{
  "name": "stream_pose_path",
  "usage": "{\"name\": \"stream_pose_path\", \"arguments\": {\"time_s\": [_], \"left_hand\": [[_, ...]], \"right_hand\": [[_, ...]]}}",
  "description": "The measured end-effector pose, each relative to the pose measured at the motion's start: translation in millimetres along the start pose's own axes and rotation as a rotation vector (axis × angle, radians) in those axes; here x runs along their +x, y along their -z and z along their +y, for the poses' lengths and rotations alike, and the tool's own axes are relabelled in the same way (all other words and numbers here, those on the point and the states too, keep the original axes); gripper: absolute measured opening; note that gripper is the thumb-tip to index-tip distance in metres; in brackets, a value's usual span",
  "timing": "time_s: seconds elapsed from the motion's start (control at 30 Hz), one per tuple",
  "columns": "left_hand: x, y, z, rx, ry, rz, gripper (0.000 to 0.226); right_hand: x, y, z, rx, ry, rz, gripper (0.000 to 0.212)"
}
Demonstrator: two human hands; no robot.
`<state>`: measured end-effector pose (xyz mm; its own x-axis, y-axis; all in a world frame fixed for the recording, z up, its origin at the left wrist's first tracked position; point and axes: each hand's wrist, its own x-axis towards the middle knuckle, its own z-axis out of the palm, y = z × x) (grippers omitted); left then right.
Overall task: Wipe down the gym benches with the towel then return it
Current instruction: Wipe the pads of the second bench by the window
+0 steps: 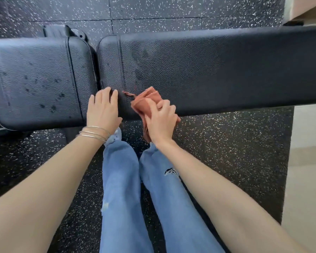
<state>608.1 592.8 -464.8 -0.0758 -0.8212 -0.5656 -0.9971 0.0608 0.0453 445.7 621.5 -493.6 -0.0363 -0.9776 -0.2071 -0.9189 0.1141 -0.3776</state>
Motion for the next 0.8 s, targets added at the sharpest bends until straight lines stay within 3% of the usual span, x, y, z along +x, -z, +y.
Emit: {"name": "stream_pose_path", "arguments": {"time_s": [0.07, 0.2, 0.27, 0.5, 0.67, 0.8], "left_hand": [[-1, 2, -11, 0.015, 0.008, -0.007, 0.086], [9, 6, -30, 0.017, -0.006, 0.020, 0.086], [15, 9, -38, 0.008, -0.011, 0.036, 0.087], [31, 21, -75, -0.011, -0.029, 0.068, 0.089], [30, 28, -104, -0.012, -0.036, 0.038, 0.091], [37, 34, -119, -0.002, -0.081, 0.023, 0.092]], "right_hand": [[21, 15, 24, -0.098, 0.055, 0.012, 0.036], [61, 42, 72, -0.097, -0.301, 0.107, 0.027], [55, 35, 66, -0.105, -0.365, 0.123, 0.030], [17, -29, -44, -0.127, 0.078, 0.008, 0.049], [96, -25, -94, -0.168, 0.060, -0.006, 0.040], [176, 0, -94, -0.294, -0.002, -0.062, 0.032]]}}
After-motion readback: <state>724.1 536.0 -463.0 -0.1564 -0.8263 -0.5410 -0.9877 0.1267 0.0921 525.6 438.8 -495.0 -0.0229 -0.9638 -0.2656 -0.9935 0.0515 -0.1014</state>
